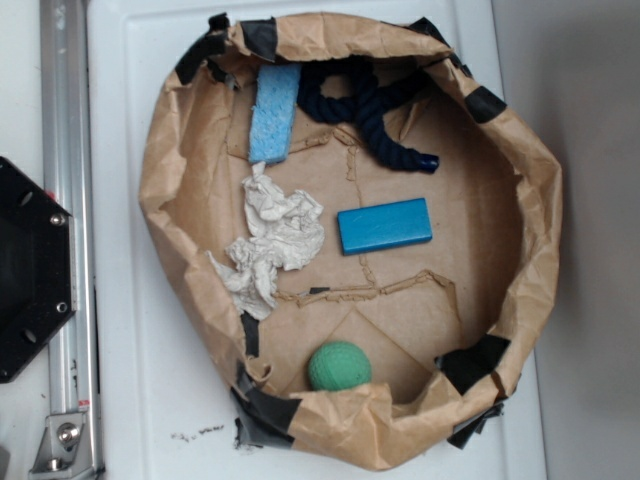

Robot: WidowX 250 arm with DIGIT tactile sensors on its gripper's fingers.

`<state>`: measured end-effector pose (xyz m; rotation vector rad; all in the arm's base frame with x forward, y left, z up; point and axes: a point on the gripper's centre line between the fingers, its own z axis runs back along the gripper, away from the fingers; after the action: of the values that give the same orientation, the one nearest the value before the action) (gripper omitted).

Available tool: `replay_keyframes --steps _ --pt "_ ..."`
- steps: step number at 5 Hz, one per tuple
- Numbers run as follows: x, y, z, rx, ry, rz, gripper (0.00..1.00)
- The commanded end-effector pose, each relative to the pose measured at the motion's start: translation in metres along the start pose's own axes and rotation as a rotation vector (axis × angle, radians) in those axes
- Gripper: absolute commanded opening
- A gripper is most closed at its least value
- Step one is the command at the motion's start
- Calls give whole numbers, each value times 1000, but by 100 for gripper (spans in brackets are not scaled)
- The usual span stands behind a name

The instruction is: Grab the blue block.

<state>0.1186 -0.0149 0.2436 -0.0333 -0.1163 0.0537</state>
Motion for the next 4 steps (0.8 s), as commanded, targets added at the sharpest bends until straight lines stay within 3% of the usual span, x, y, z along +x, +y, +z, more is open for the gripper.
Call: replay_keyframes --steps 1,2,3,4 --pt "0 0 0 0 0 0 100" --pt "45 13 -48 64 51 27 100" --pt "93 20 -77 160 -24 148 100" --pt "141 19 -108 157 -81 114 100"
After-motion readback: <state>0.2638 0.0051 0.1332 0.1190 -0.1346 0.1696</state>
